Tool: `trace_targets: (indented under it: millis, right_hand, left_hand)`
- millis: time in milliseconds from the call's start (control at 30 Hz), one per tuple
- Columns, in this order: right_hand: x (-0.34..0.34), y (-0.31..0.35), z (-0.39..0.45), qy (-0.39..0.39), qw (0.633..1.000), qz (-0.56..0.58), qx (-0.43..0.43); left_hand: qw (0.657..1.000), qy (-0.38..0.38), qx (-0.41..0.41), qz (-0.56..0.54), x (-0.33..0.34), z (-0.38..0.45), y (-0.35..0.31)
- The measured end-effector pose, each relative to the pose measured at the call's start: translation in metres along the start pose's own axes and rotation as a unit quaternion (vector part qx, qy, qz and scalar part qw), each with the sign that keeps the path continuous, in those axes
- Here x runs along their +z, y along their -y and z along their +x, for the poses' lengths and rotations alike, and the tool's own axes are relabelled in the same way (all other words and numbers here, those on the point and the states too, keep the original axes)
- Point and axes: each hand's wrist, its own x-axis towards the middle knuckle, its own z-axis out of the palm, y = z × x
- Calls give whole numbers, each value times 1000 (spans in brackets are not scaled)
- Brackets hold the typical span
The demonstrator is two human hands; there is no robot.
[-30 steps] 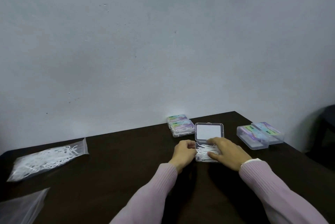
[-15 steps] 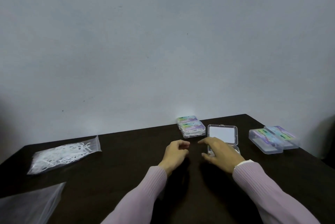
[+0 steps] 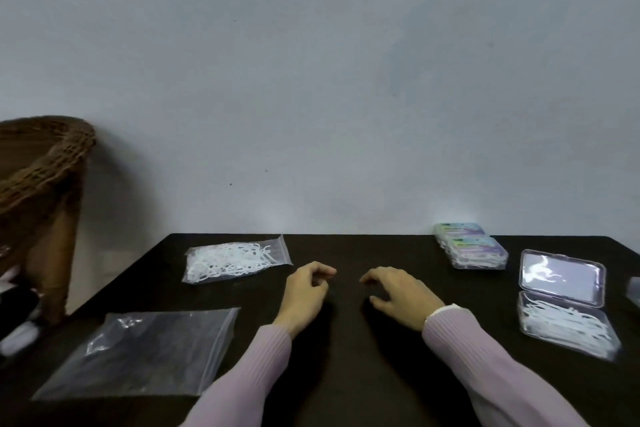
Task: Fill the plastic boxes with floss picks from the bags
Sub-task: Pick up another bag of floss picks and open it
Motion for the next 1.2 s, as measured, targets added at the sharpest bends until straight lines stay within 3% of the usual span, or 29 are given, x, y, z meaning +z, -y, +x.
trace_targets:
  millis: [367,533,700,867,1033,1200]
  right_hand:
    - [57,80,109,-9,987,152,60]
    - [65,99,144,-6,975,186,121]
    - [72,103,159,-5,971,181,155]
    - [75,99,164,-31,952,264,150]
    - [63,86,151,-14,934,298,197]
    - [44,67,130,33,914,341,218]
  left_hand:
    - [987,-148,-24,59,-56,15,48]
    - [942,-272,-130,148,-90,35,60]
    - [926,-234,-245,168,-102,43,74]
    - [896,-308,-266,178,-100,44,74]
    - [907,-336,-252,38,-87,40,62]
    - [919,-244,-304,-65,-80,40,54]
